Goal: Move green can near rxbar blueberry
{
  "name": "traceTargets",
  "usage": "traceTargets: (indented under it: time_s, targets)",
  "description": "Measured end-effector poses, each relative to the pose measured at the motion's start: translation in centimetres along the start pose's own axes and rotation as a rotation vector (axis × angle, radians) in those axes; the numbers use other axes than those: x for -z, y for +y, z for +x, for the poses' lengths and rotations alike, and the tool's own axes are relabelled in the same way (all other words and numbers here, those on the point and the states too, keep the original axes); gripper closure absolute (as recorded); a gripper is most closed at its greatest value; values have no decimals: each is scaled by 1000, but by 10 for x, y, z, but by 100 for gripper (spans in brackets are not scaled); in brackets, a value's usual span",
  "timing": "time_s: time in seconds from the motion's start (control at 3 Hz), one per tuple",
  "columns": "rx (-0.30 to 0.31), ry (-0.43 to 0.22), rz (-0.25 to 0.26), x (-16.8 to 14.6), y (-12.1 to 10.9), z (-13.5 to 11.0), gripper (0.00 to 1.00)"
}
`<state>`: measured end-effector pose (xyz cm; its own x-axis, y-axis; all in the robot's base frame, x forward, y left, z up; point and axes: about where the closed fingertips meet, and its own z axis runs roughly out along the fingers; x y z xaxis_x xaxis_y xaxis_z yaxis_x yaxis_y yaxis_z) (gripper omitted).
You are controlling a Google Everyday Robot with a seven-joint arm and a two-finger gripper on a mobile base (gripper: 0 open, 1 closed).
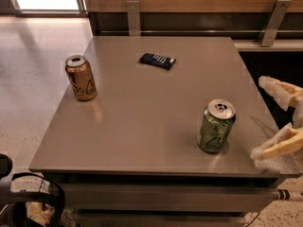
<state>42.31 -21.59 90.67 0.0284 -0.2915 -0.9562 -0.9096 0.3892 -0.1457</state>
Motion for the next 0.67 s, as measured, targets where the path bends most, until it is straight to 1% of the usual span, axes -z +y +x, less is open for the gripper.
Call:
traceTargets:
  time_s: [0.33, 0.67]
  targets:
    - [-23, -33, -24, -12, 1, 13, 0]
    - [-36, -48, -43, -21, 2, 20, 0]
